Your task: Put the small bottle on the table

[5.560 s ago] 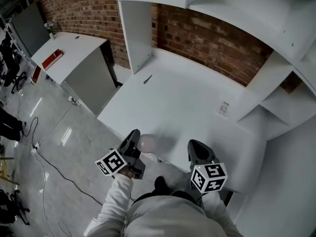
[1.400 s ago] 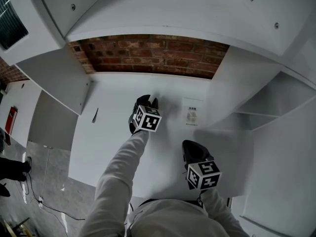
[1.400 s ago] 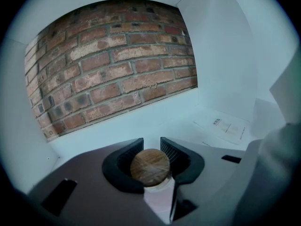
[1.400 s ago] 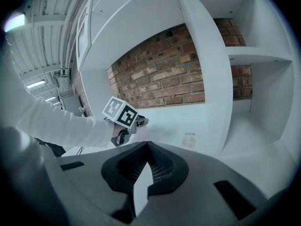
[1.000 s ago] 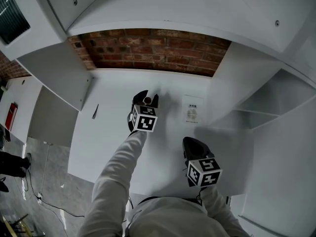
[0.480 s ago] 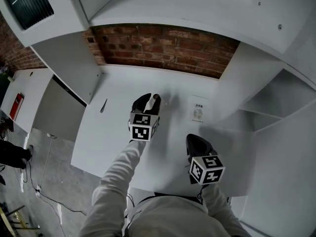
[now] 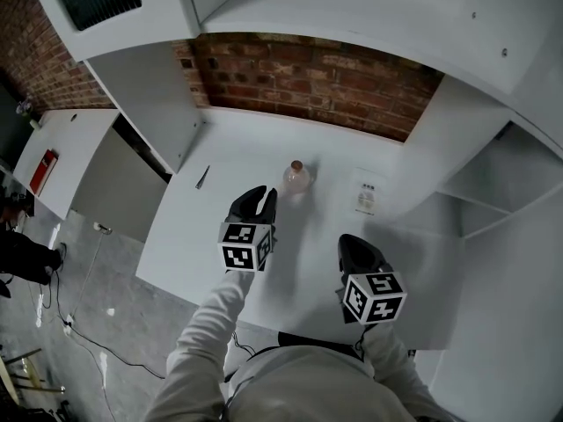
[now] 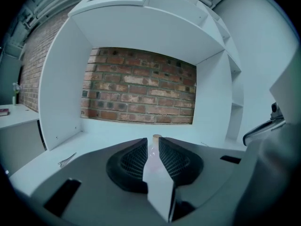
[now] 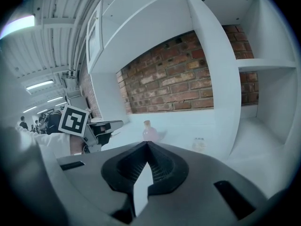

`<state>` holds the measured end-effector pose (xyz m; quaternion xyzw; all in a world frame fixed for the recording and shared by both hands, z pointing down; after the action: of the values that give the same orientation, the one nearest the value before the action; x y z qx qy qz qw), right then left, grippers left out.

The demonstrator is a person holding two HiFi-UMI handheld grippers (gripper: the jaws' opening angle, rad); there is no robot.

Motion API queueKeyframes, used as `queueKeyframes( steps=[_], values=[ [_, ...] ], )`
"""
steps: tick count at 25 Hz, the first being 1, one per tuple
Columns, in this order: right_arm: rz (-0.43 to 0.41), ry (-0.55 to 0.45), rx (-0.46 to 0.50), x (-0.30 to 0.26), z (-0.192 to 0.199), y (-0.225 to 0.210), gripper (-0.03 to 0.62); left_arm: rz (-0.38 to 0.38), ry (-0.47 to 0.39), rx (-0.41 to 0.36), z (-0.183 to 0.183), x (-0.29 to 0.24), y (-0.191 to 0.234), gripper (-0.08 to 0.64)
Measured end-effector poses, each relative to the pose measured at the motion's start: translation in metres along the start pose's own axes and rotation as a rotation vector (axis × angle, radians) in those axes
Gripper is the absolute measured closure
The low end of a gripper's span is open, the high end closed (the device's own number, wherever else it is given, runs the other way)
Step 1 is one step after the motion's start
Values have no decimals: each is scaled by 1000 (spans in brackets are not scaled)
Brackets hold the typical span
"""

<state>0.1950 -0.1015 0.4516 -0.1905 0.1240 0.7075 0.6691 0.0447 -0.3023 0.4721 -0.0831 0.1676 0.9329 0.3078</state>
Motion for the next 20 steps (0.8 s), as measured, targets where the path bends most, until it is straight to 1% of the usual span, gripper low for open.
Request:
queueKeyframes(
  steps=[5,11,17,20],
  values=[
    [-17,2,11,4,2,13,565,-35,1,10,9,35,3,497],
    [-36,1,27,11,4,25,565,-59,6,77,24,72,6,523],
    [-57,-3,52,16,4,40,565,-93,40,73,38,106,6,531],
    [-71,2,63,18,6,48,565,-110,44,76,44,124,5,532]
  ],
)
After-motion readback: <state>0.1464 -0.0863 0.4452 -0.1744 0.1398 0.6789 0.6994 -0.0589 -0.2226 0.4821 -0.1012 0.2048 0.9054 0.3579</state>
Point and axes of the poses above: the fingertips, and each gripper's own axes: x backward along the fingers, y to its left, z out of its underside, the point moved 8 cm from there along x, backward along the fingers, and after that the axes turned 9 degrees about x, right-handed, at the moved point
